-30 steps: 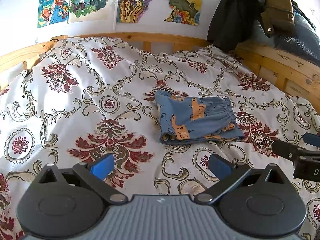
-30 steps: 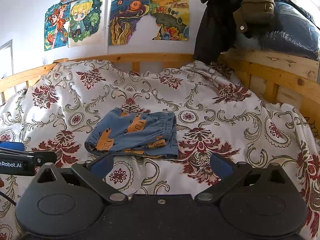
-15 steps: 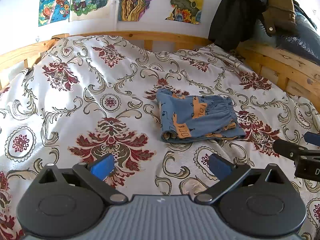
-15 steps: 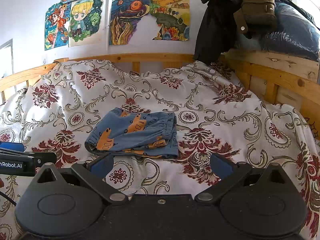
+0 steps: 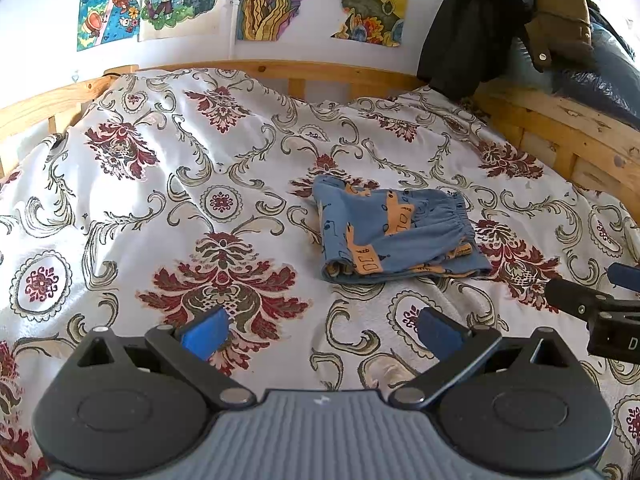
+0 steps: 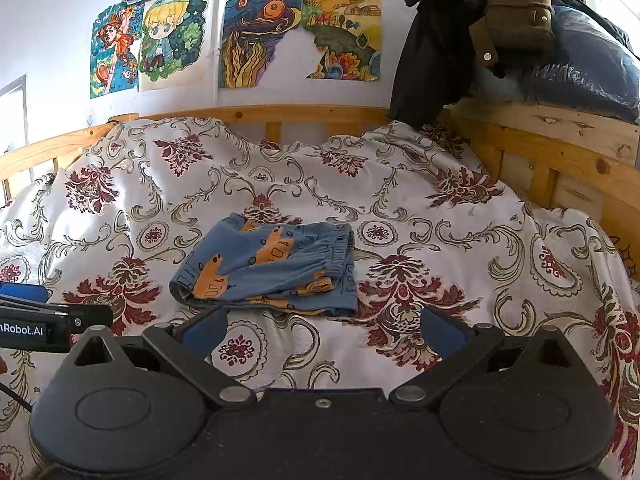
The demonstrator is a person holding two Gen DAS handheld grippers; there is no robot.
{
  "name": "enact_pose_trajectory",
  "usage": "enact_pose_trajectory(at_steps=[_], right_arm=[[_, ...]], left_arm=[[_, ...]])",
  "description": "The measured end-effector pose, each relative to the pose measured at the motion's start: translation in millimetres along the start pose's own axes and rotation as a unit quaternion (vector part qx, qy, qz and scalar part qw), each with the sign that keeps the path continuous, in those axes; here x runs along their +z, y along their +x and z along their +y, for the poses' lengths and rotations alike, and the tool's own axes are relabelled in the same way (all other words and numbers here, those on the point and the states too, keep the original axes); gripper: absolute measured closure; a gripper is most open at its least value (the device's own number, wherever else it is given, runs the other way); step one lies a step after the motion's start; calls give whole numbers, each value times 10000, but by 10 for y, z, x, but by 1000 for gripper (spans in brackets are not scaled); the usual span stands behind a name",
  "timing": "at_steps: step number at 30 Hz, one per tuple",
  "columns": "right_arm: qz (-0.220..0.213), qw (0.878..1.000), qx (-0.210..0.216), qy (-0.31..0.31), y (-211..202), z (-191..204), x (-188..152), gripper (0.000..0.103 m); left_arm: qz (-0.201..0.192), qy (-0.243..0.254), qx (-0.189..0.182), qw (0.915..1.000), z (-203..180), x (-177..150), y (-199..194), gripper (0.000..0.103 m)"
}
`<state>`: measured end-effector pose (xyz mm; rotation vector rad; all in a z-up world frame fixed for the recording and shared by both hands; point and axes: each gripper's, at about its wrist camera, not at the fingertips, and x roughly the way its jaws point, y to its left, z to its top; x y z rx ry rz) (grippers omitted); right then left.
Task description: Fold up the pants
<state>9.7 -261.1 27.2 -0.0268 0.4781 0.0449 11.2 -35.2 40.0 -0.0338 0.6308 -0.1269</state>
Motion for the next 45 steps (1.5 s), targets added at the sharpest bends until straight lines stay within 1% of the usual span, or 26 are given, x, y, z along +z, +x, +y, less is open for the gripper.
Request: enact_pose_trajectory(at_steps=[25, 27, 29, 31, 35, 45], right_arm=[[23, 10000, -3, -21, 8, 15, -10, 1], [24, 10000, -4, -23, 8, 14, -11, 1], [27, 10000, -4, -23, 8, 16, -9, 1], [29, 10000, -4, -28, 8, 15, -10, 1], [29, 10000, -8, -29, 7, 21, -7, 1], [37, 10000, -8, -43, 12, 9, -22, 1]], left_arm=[[5, -56, -36, 10000, 8, -2, -14, 0], [18, -46, 13, 10000, -2, 6, -16, 0], [93, 30, 142, 9999, -18, 13, -8, 0], [126, 105, 104, 9998, -27, 16, -4, 0], [72, 72, 131, 9999, -24, 6, -23, 0], [88, 111, 20, 9999, -37, 2, -36, 0]])
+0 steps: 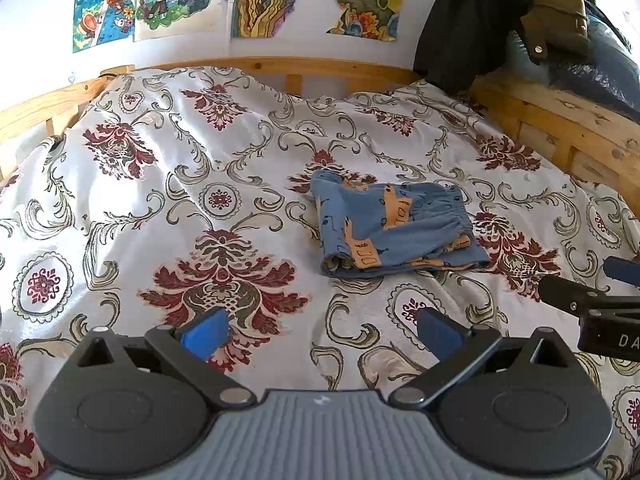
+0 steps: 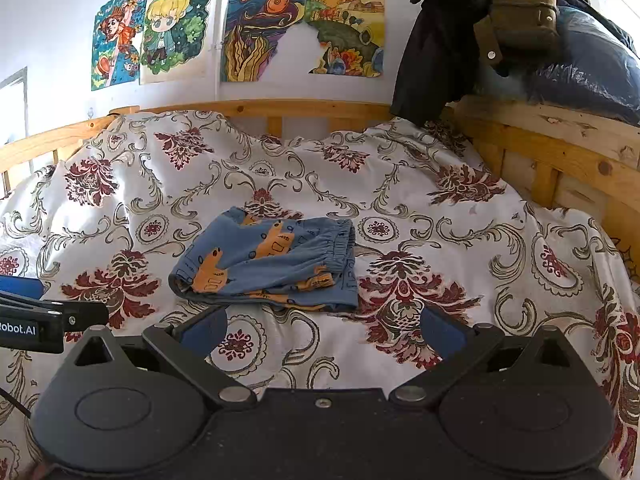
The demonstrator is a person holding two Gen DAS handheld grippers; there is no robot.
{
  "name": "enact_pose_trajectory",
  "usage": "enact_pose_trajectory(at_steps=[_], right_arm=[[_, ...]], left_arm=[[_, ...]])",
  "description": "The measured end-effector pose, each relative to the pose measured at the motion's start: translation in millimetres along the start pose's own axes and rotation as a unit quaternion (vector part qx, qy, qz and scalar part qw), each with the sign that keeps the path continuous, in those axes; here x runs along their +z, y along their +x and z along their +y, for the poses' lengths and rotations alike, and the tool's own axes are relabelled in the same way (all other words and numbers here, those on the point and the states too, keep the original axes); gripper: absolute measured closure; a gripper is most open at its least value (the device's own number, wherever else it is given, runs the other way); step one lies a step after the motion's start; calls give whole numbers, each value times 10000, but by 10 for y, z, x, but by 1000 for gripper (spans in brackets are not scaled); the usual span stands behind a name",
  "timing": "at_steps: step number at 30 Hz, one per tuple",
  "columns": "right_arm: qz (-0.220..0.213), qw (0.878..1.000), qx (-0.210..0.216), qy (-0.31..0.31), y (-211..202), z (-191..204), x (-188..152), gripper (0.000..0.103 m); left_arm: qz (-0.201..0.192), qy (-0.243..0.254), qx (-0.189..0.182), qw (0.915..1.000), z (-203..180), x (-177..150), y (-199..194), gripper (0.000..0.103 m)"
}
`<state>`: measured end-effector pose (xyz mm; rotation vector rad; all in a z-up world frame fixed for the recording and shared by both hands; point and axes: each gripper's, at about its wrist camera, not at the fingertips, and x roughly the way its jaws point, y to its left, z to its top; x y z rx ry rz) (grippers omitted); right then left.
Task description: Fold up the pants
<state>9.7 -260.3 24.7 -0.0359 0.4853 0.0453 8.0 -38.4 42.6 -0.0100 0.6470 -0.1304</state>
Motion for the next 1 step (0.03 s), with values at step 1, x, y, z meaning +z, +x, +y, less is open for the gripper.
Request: enact_pose_trajectory(at_steps=[1], right_arm=[[1, 10000, 0, -1, 0, -6, -3, 1]], left_arm=[[8, 10, 6, 10000, -5, 0, 2, 0]])
